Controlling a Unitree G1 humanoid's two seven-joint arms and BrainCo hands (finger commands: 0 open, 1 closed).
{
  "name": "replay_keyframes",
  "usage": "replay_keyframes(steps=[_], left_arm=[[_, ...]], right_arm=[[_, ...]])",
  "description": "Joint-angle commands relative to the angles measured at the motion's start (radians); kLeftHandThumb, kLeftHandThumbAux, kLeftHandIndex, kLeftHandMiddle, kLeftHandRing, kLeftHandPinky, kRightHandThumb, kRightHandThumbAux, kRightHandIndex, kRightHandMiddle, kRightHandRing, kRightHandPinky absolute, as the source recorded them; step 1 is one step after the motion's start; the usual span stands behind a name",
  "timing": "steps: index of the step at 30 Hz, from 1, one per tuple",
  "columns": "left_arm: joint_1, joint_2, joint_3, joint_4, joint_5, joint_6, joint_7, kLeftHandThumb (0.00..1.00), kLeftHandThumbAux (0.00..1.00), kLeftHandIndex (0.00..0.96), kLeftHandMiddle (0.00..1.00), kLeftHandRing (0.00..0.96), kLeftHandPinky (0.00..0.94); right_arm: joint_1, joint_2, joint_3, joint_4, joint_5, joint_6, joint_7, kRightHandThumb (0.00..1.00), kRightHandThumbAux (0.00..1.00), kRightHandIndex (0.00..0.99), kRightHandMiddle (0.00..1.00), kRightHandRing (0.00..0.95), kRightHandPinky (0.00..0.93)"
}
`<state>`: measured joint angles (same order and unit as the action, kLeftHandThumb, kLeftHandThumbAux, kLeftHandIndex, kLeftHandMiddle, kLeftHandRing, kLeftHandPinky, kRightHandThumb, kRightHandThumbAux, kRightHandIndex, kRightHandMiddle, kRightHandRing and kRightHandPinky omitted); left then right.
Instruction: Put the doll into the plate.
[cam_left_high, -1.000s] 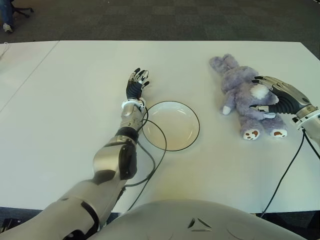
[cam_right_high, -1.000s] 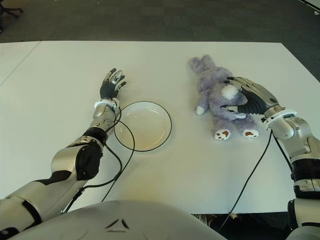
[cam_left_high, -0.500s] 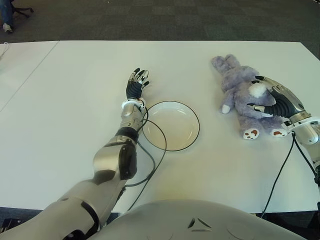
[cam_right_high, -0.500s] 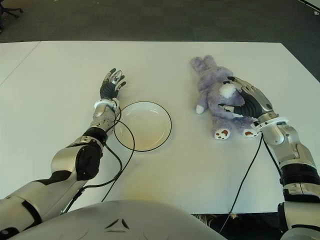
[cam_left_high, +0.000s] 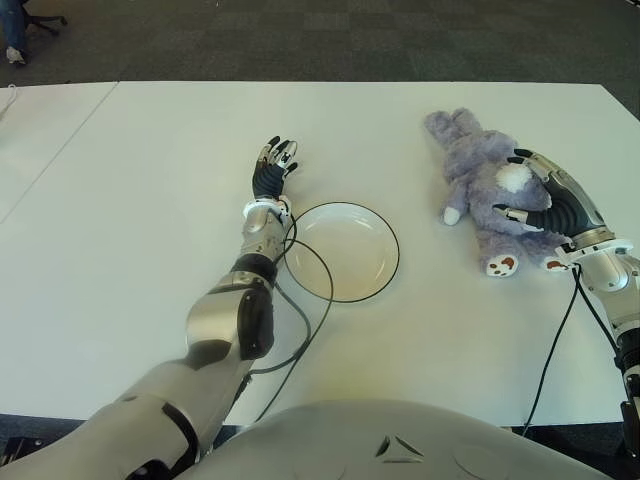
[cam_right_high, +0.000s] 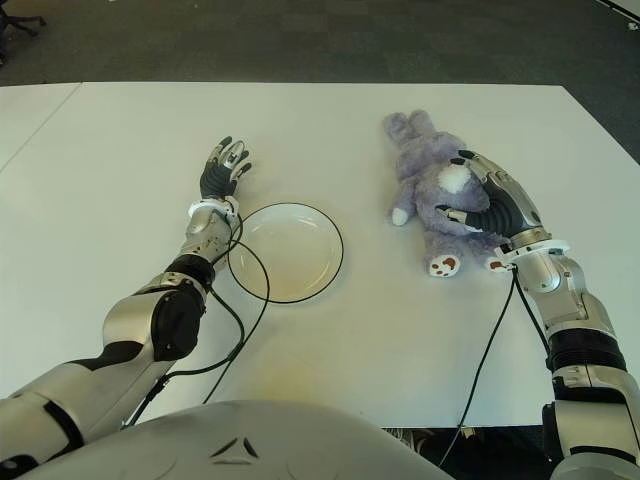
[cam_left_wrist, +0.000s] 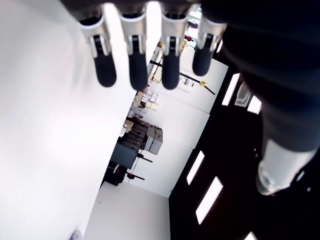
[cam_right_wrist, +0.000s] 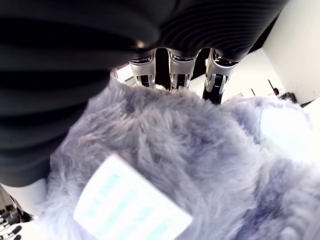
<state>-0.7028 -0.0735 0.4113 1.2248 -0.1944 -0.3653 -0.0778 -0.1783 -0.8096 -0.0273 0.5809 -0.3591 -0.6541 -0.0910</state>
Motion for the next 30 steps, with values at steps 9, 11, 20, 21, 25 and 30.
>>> replay_keyframes(steps=[9, 11, 20, 21, 25, 30], left_arm=[[0.147, -0.027, 0.007, 0.116, 0.0, 0.117, 0.038, 0.0, 0.659, 0.155, 0.189, 0.195, 0.21], [0.147, -0.028, 0.011, 0.116, -0.003, 0.117, 0.034, 0.0, 0.658, 0.153, 0.187, 0.193, 0.209], [0.149, -0.029, 0.014, 0.116, -0.006, 0.114, 0.03, 0.0, 0.658, 0.157, 0.193, 0.201, 0.225], [0.15, -0.029, 0.014, 0.115, -0.006, 0.113, 0.029, 0.0, 0.66, 0.159, 0.196, 0.204, 0.224], [0.151, -0.029, 0.012, 0.115, -0.005, 0.11, 0.03, 0.0, 0.653, 0.154, 0.196, 0.201, 0.212], [0.153, -0.029, 0.008, 0.115, 0.0, 0.105, 0.028, 0.0, 0.653, 0.151, 0.192, 0.199, 0.218]], right_arm=[[-0.052, 0.134, 0.031, 0.024, 0.095, 0.069, 0.094, 0.318, 0.712, 0.241, 0.471, 0.542, 0.588], [-0.051, 0.147, 0.036, 0.005, 0.103, 0.082, 0.11, 0.312, 0.715, 0.252, 0.495, 0.57, 0.609], [-0.058, 0.17, 0.047, -0.017, 0.074, 0.061, 0.112, 0.223, 0.699, 0.354, 0.625, 0.657, 0.68], [-0.059, 0.171, 0.047, -0.016, 0.069, 0.055, 0.108, 0.207, 0.7, 0.369, 0.654, 0.684, 0.726], [-0.062, 0.18, 0.047, -0.021, 0.065, 0.043, 0.1, 0.188, 0.702, 0.393, 0.708, 0.737, 0.784], [-0.062, 0.188, 0.043, -0.038, 0.077, 0.042, 0.106, 0.177, 0.704, 0.418, 0.738, 0.769, 0.806]])
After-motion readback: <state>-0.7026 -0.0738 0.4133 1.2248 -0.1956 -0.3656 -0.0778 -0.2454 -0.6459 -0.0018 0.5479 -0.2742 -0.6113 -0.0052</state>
